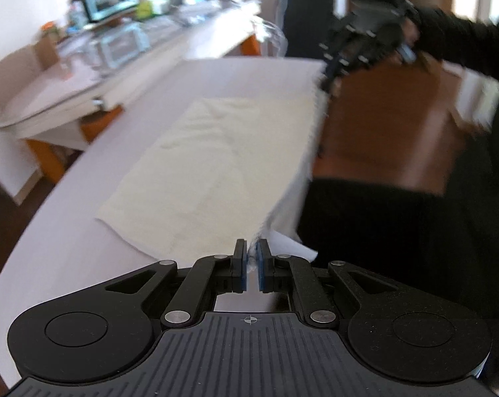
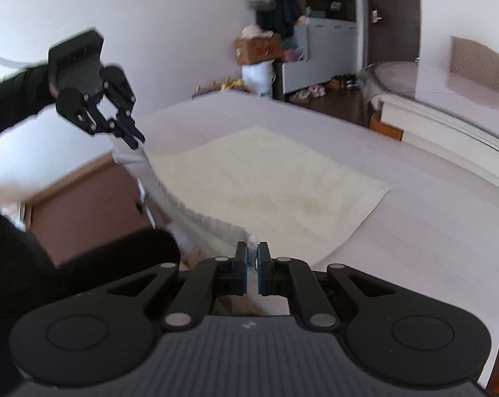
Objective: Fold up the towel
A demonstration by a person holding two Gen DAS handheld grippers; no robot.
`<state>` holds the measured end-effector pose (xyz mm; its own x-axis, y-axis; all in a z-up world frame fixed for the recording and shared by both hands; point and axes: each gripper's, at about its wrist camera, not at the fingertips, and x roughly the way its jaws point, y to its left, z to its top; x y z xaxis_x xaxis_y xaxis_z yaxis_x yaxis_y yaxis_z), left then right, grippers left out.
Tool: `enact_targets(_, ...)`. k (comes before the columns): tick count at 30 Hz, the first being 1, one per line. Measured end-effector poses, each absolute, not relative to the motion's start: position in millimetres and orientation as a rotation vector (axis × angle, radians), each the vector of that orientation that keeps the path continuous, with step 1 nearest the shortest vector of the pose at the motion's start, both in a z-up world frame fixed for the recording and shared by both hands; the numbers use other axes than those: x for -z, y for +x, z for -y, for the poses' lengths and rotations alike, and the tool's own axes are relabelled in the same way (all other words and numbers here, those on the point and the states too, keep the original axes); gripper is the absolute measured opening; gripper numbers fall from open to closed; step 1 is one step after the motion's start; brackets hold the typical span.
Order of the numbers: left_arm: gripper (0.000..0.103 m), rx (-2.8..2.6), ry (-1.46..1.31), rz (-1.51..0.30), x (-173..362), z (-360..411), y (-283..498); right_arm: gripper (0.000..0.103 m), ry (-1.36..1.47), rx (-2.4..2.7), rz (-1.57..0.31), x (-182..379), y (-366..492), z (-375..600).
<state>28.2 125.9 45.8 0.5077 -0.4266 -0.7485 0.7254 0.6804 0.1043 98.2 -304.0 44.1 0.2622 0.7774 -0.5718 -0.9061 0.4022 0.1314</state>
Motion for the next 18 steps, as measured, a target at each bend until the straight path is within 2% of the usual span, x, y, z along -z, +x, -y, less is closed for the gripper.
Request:
enact_targets(8,0.006,0.554,0.311,-0.754,-56.4,-144.3,101.5,0.007,-0.118,-1.028,-0.593,-63.5,158.1,292.0)
enact_targets(18,0.006,0.459,0.261,-0.793,-37.5,-154.5,171.5,0.006,-0.038,-0.899,-0.694,-32.0,235.5,257.7)
